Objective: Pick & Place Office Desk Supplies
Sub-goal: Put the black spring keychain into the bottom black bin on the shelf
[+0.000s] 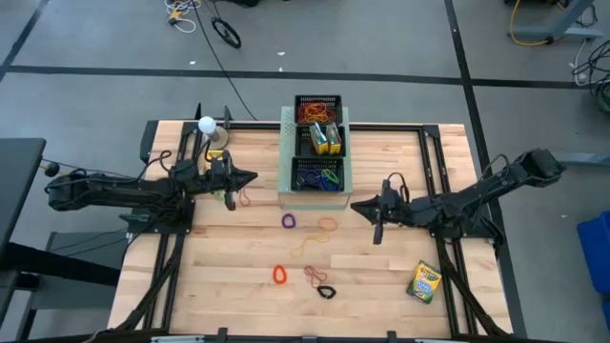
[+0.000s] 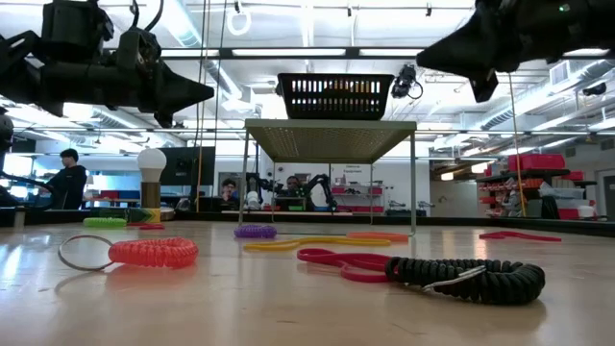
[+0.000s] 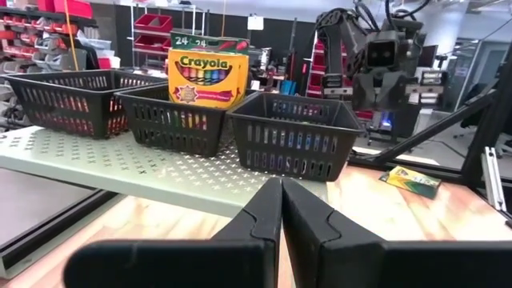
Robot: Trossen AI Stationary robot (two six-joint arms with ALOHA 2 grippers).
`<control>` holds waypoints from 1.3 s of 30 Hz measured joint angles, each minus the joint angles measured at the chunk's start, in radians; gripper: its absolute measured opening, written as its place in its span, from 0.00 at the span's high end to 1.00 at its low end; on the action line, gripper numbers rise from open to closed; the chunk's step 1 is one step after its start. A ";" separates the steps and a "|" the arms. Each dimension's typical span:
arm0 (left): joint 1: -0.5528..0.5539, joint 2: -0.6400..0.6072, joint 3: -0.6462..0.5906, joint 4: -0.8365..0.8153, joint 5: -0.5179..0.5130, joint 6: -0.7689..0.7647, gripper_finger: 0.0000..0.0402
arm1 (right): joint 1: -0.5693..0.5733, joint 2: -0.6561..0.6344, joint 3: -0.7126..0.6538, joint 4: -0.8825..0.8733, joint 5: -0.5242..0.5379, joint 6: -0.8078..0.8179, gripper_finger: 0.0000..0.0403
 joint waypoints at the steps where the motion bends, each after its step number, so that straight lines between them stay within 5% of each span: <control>1: 0.000 0.000 0.000 0.000 0.000 -0.002 0.95 | -0.008 0.000 0.000 0.006 0.000 0.020 0.93; 8: 0.000 0.005 0.000 -0.002 0.001 -0.003 0.95 | -0.007 0.024 0.000 0.002 -0.064 0.067 0.96; 14: 0.000 0.005 0.000 -0.002 0.001 -0.003 0.95 | 0.079 0.052 0.005 -0.002 0.028 0.033 0.98; 27: 0.000 0.005 0.000 -0.003 0.002 -0.003 0.95 | 0.215 0.151 0.266 -0.372 0.144 0.051 0.98; 39: 0.000 0.005 0.000 -0.002 0.002 -0.003 0.95 | 0.274 0.364 0.443 -0.426 -0.021 0.205 0.98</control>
